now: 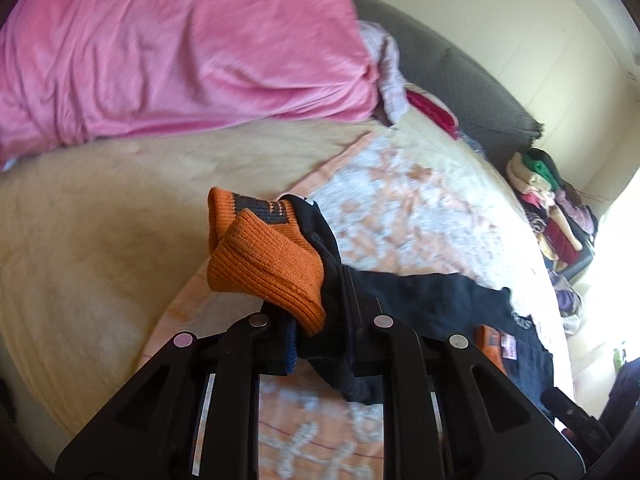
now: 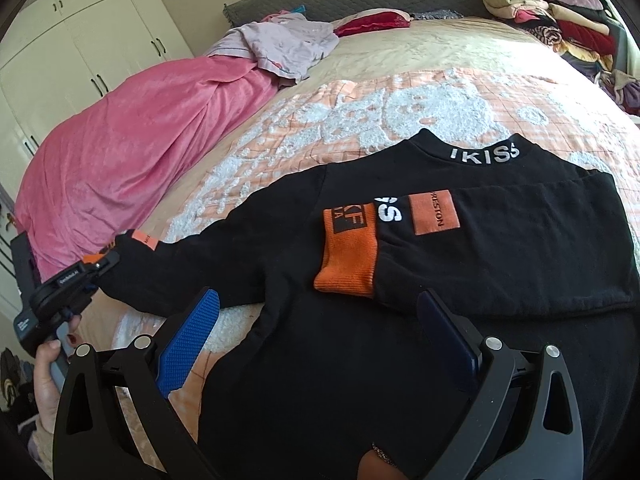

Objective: Fold small clothes
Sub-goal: 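Lift the sleeve with the left tool and fold it across the body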

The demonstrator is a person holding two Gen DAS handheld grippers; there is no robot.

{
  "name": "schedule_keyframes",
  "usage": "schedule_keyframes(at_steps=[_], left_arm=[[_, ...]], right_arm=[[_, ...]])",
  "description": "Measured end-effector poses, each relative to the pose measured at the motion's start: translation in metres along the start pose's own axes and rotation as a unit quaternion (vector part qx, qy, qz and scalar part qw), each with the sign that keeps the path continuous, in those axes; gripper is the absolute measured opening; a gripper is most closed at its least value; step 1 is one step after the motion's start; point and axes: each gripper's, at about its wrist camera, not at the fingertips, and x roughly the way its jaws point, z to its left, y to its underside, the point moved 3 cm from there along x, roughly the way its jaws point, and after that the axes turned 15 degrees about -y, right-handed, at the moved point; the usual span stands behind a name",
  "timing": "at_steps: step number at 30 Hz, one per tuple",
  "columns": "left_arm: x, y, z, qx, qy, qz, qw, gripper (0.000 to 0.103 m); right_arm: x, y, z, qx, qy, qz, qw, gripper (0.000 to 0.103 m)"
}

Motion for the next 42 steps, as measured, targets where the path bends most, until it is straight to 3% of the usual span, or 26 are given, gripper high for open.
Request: schedule_keyframes(at_steps=[19, 42], left_arm=[[-0.033, 0.014, -0.107, 0.075, 0.092, -0.013, 0.9929, 0.010], [-0.032, 0.072, -0.215, 0.180, 0.138, 0.017, 0.9738, 0.010]], right_arm=[[-0.058, 0.000, -0.038, 0.037, 0.025, -0.057, 0.997, 0.099], [-0.121, 0.013, -0.105, 0.105, 0.080, -0.120, 0.984, 0.099]])
